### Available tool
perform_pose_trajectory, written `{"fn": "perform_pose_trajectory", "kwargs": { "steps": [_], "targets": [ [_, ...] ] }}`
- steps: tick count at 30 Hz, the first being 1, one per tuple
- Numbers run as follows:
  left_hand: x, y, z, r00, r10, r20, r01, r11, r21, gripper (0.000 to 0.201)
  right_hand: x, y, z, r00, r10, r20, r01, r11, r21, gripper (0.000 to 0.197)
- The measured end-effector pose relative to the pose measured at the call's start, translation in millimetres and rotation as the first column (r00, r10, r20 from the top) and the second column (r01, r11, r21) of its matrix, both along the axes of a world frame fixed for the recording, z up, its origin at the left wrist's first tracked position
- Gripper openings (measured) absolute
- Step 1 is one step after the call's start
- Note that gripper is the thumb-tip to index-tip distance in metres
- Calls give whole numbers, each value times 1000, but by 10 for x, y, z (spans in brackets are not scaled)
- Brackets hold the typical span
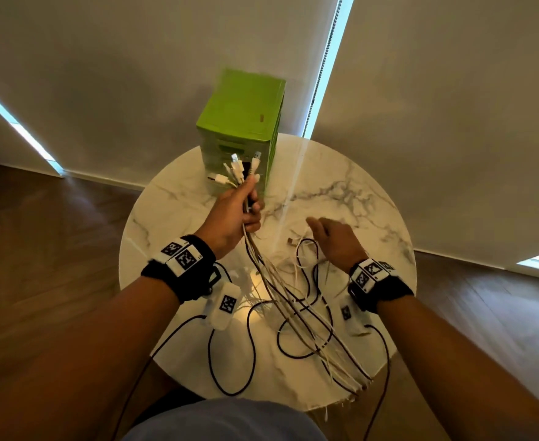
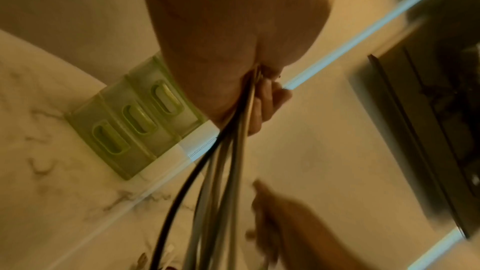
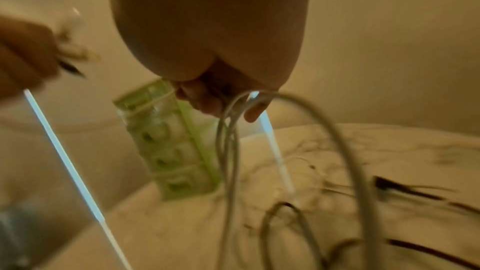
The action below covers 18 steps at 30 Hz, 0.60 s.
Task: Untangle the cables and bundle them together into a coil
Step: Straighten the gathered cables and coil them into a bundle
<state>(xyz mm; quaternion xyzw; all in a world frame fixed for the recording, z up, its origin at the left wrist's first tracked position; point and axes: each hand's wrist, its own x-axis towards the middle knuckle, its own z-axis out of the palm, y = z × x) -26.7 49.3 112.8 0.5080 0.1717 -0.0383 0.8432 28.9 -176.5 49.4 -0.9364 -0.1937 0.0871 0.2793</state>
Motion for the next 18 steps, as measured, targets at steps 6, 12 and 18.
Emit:
{"fn": "perform_pose_trajectory", "kwargs": {
  "steps": [6, 12, 18],
  "targets": [
    [-100, -199, -98, 984, -113, -136, 147, 951, 271, 48, -138, 574, 540, 995, 61, 78, -82, 950, 301, 36],
    [-83, -195, -80, 1000, -4, 19, 1, 987, 160, 52, -353, 592, 583, 915, 332, -230, -247, 911, 331, 52],
    [-39, -145, -15, 981, 178, 79, -188, 972, 140, 43, -416, 249, 208, 793, 375, -480, -300, 926, 227, 53]
  ]
}}
